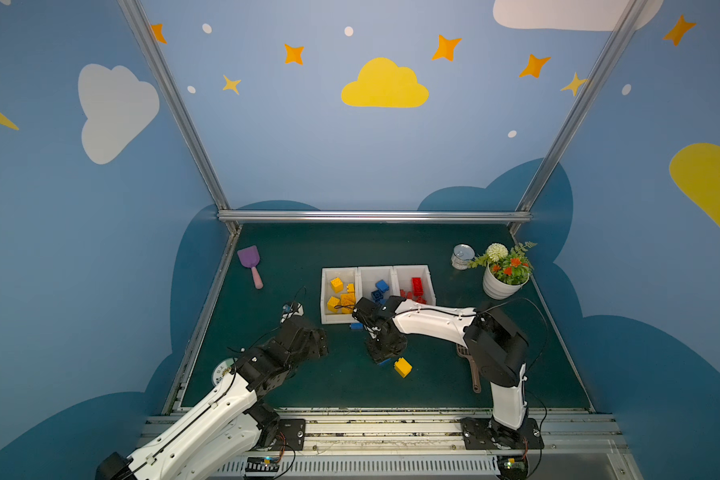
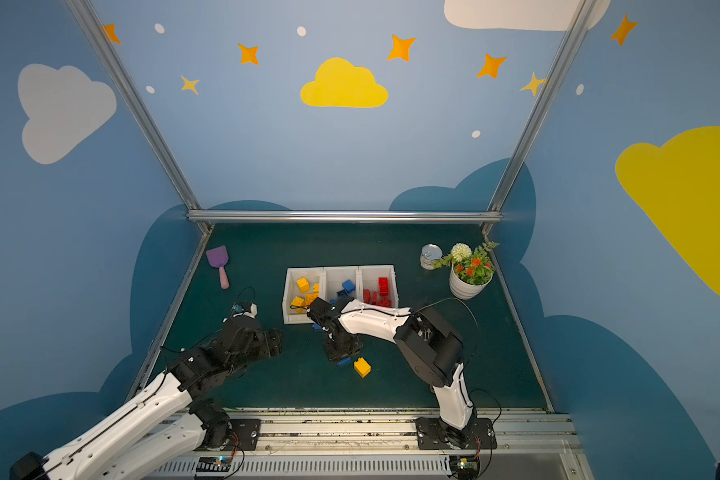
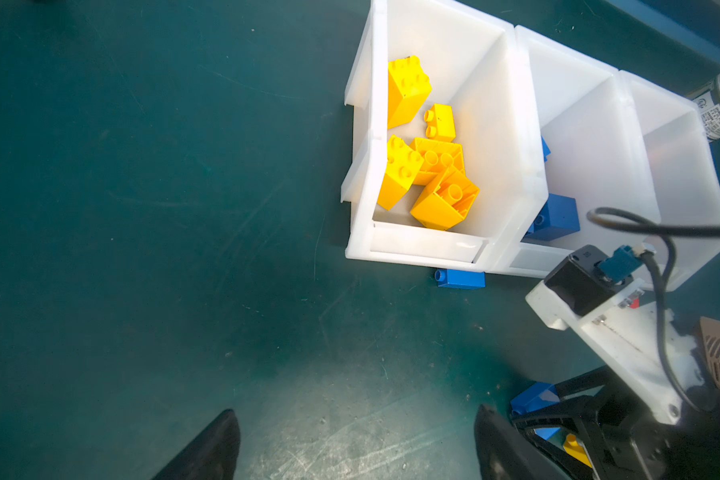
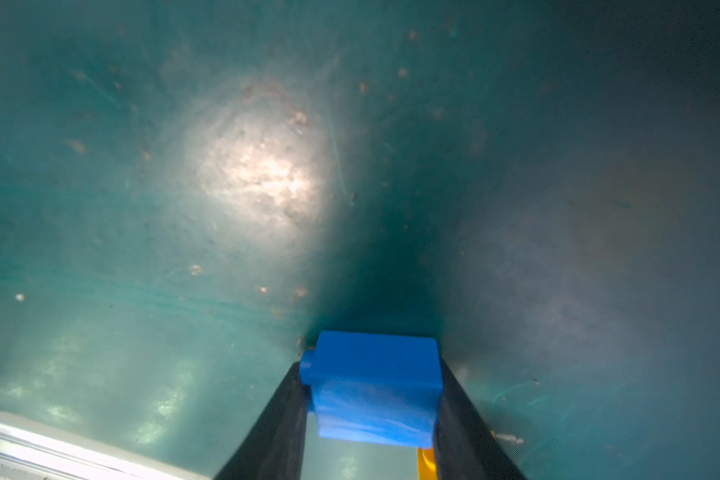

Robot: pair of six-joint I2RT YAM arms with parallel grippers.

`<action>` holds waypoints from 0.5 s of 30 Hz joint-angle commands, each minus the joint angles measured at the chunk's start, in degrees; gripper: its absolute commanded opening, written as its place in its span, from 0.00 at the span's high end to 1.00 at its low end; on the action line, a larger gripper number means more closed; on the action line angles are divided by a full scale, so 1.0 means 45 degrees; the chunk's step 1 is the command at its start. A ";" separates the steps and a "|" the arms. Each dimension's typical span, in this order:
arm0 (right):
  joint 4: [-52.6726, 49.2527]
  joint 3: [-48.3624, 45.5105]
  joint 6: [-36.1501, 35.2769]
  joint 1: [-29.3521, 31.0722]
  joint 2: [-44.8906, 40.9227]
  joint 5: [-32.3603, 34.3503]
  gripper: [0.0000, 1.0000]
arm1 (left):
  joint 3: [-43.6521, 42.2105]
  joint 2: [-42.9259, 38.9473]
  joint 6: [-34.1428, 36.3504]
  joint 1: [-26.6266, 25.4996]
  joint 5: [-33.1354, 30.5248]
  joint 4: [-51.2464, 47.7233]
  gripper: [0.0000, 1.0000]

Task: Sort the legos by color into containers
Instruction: 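Carry the blue brick into the middle compartment and release it with the right gripper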

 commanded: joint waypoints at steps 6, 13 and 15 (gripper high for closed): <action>-0.0215 0.0461 -0.0421 -0.0096 0.0225 -0.0167 0.65 | 0.0006 -0.0190 -0.0017 0.0058 0.0033 -0.0171 0.12; -0.1374 0.2878 -0.2136 -0.1188 0.0018 0.0166 0.65 | -0.0120 -0.0501 -0.0187 0.0055 0.0069 -0.0418 0.12; -0.1573 0.3708 -0.2495 -0.1656 0.0120 0.0098 0.65 | -0.0170 -0.0648 -0.0274 0.0046 0.0120 -0.0427 0.12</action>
